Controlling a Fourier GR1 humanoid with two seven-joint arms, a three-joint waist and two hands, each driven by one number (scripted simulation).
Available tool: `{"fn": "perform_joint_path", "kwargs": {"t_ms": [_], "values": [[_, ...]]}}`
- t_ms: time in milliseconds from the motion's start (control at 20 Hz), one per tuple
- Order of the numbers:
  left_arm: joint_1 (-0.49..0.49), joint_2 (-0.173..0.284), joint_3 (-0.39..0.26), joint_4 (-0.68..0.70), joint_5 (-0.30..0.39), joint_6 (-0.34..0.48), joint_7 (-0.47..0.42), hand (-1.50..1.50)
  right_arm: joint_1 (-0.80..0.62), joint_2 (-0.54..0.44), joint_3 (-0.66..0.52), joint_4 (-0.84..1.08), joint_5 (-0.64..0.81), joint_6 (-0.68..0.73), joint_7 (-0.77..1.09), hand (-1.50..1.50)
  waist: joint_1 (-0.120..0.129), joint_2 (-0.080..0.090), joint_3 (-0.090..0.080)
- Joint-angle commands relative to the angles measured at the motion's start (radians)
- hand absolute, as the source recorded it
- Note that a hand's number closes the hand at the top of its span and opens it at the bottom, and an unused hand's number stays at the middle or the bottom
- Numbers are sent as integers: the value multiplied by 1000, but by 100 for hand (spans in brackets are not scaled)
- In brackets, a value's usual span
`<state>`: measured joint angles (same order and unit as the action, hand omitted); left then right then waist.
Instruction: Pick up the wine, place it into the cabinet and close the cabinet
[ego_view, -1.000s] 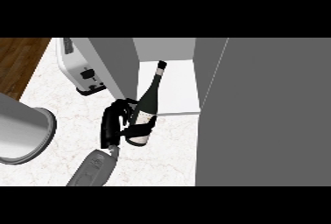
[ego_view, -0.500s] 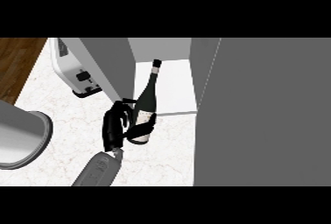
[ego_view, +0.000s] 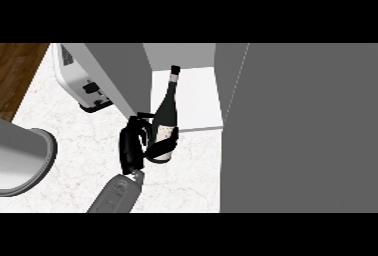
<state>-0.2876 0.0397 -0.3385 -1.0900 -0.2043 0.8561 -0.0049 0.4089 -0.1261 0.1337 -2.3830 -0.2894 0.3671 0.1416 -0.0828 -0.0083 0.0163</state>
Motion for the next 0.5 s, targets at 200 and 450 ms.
{"fn": "perform_joint_path", "kwargs": {"t_ms": [200,450], "values": [[-279,1,55,169,13,-63,56,150,10,-4,11,-45,-68,13,14,-150,-45,34,-18],[-292,46,-12,194,-71,-52,63,150,14,-5,18,-45,-65,14,18,-150,-55,31,-16]]}}
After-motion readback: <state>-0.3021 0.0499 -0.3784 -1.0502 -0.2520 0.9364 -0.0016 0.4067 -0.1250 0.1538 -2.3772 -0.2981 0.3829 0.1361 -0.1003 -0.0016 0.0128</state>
